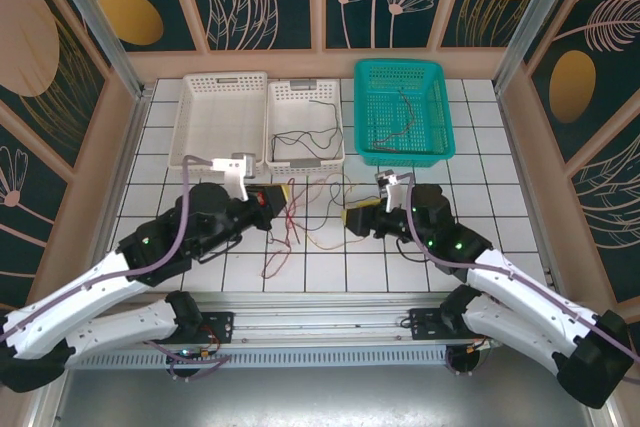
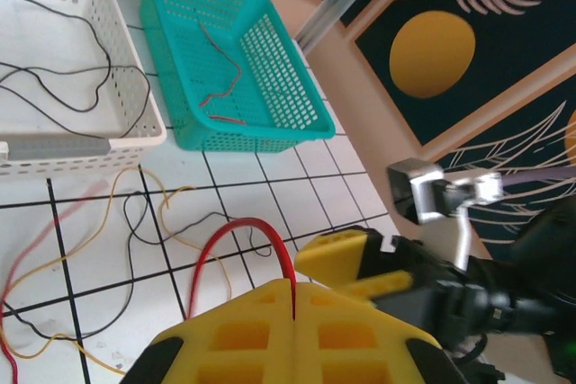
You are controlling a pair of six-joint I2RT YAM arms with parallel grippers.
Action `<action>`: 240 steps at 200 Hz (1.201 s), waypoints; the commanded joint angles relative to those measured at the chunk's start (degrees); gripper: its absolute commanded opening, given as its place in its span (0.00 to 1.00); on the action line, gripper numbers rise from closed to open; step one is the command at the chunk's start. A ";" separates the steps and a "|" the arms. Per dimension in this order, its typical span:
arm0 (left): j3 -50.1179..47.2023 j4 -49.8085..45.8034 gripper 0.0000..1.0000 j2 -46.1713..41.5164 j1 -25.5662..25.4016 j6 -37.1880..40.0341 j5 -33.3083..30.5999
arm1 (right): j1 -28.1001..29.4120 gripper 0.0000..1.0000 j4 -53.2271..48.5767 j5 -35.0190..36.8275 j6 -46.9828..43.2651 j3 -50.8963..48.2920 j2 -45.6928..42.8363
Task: Untangle the cables
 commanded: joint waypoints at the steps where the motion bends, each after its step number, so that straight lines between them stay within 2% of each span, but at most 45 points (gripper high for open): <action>1: 1.11 4.86 0.00 2.31 0.08 1.15 2.05 | 2.84 0.67 8.31 -5.94 -1.76 0.82 -1.81; 19: 1.16 6.51 0.00 5.45 0.10 1.01 3.25 | 5.26 0.67 12.00 -7.06 -1.81 0.09 -1.28; 43: 1.18 9.07 0.00 8.76 0.06 0.83 5.39 | 8.01 0.67 13.18 -4.29 -2.89 0.75 -0.17; 111: 3.52 13.75 0.00 14.46 0.05 -0.28 8.65 | 9.53 0.66 16.31 -3.05 -3.48 1.97 6.77; 132: 3.52 14.81 0.00 14.67 0.04 -0.62 9.36 | 9.99 0.52 18.12 -3.15 -2.96 2.29 8.04; 158: 3.21 14.87 0.00 14.82 0.04 -0.88 10.06 | 10.10 0.00 17.38 -0.54 -2.97 2.78 6.86; 187: 0.74 13.68 0.00 12.40 0.04 -0.57 10.41 | 9.78 0.00 14.40 4.98 -3.03 1.68 0.88; 199: -1.47 12.72 0.19 10.94 0.10 -0.60 10.36 | 9.14 0.00 12.93 6.53 -2.94 1.30 -1.74; 240: -11.33 13.20 0.50 4.54 0.05 -2.28 12.86 | 4.87 0.00 10.10 5.02 -1.00 1.11 -6.06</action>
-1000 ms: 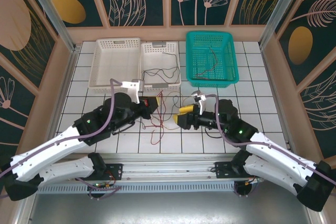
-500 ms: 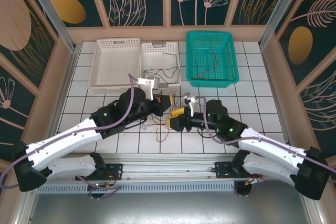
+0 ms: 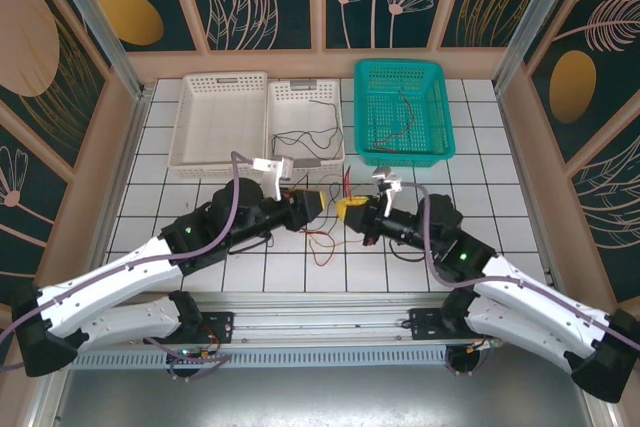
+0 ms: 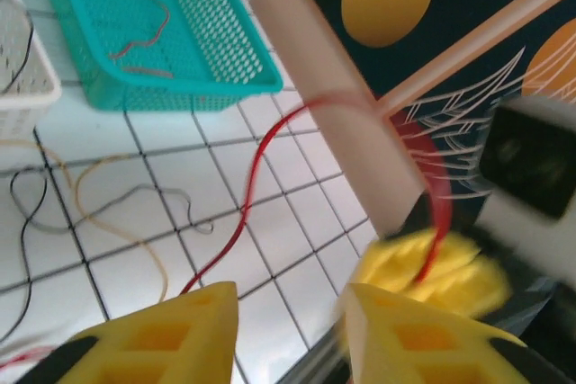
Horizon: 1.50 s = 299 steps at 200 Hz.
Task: Untangle the cables
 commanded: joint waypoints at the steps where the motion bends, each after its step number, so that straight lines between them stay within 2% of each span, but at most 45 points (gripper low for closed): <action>1: -5.46 -0.22 0.50 -2.94 -0.06 -1.15 2.52 | -2.17 0.00 -1.59 0.68 1.62 0.55 -1.71; 21: -11.70 3.01 0.56 -4.81 -0.01 -3.05 5.34 | -3.54 0.00 -1.78 0.31 2.18 1.13 -2.45; 35: -15.36 4.80 0.57 -4.60 -0.14 -4.26 7.01 | -4.21 0.00 -2.50 0.65 2.02 2.11 -2.43; 56: -22.02 12.62 0.58 -3.05 -0.25 -7.15 11.81 | -5.24 0.00 -2.99 0.12 2.01 3.55 -2.36; 82: -24.83 14.36 0.59 0.42 -1.22 -7.23 11.85 | -5.78 0.00 -3.56 0.65 2.01 5.12 -2.45; 125: -23.14 11.93 0.64 5.82 -1.35 -5.35 10.60 | -6.23 0.00 -4.24 0.13 1.73 7.66 -1.94; 190: -19.66 8.64 0.63 15.41 -2.16 -4.04 8.95 | -6.23 0.00 -4.11 0.62 1.77 9.38 -1.84; 231: -16.65 8.00 0.58 20.84 -3.06 -3.43 7.22 | -6.79 0.00 -9.56 4.62 -1.40 16.09 -0.69; 259: -15.98 7.78 0.56 21.38 -3.10 -3.02 6.75 | -11.23 0.00 -15.64 5.17 -5.15 26.07 3.43; 288: -15.75 7.69 0.51 21.29 -3.15 -2.83 6.31 | -18.03 0.00 -18.67 1.52 -6.34 35.37 10.30; 299: -15.83 7.84 0.48 21.27 -3.12 -2.96 6.23 | -22.69 0.00 -19.31 -0.04 -5.82 38.29 13.26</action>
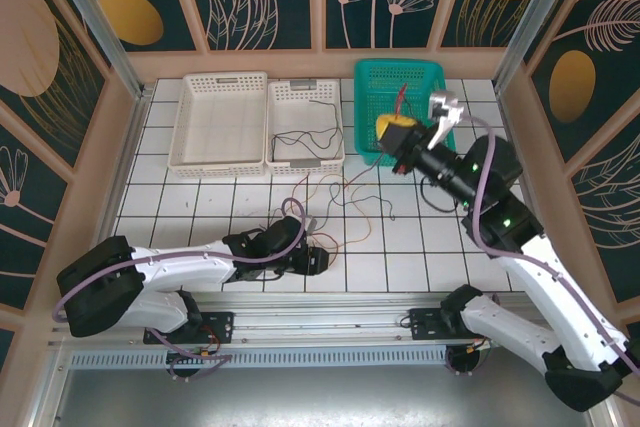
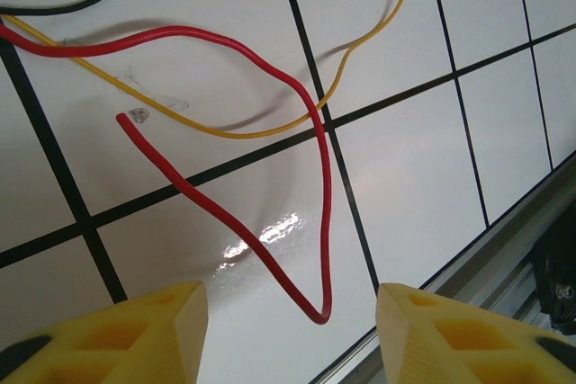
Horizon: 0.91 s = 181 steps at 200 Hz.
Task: Untangle the cables
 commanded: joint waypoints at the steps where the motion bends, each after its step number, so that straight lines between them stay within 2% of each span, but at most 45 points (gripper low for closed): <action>1: 1.24 -0.76 0.48 0.03 -0.34 0.93 -0.98 | -6.07 0.00 -3.61 -2.84 -1.46 5.70 4.90; 51: 0.79 -0.07 0.46 0.53 -0.35 0.66 -0.82 | -21.31 0.00 1.51 -14.06 7.01 12.64 17.53; 79: 1.40 0.47 0.46 1.85 -0.33 0.67 -0.40 | -26.13 0.00 3.61 -18.74 9.47 16.74 25.68; 126: 1.16 2.47 0.44 3.66 -0.34 0.50 -0.22 | -27.19 0.00 2.80 -19.01 7.35 22.24 34.92; 181: 2.10 4.77 0.37 6.69 -0.52 0.08 0.01 | -26.46 0.00 -0.23 -17.55 9.31 19.45 44.89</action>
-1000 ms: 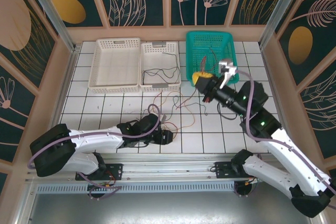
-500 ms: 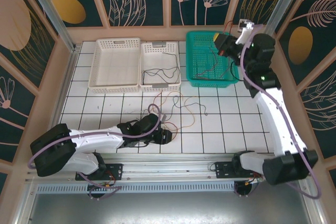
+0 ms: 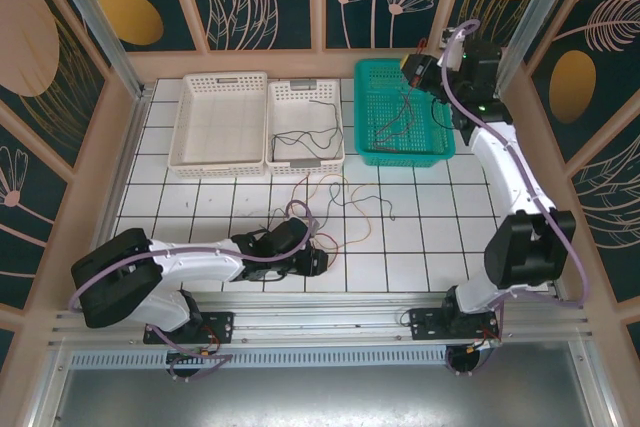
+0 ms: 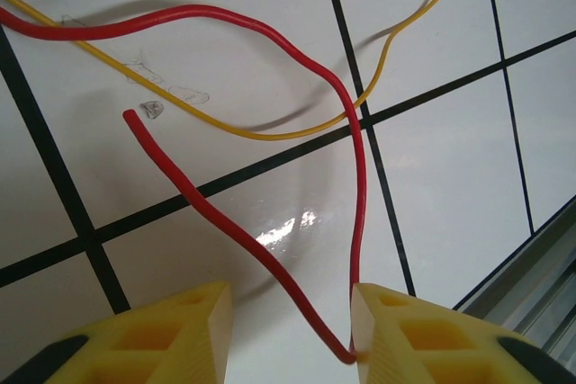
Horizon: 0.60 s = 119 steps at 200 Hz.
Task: Untangle the cables
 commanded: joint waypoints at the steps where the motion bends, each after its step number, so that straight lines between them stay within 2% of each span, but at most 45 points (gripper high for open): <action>1: 1.91 2.49 0.37 1.40 -0.53 -0.19 -0.01 | 0.52 0.00 -1.25 0.25 1.68 -0.86 4.53; 69: 2.73 3.20 0.09 2.17 -1.00 -0.13 -0.94 | 3.53 0.00 -13.97 3.71 -0.24 3.79 16.88; 90: 2.82 3.03 0.00 1.18 -1.17 -0.27 -1.32 | 3.53 0.12 -14.35 3.86 0.14 3.15 17.78; 119: 3.45 1.31 0.00 -1.62 -1.29 0.02 -2.25 | 3.54 0.24 -16.92 3.56 -0.44 4.79 19.28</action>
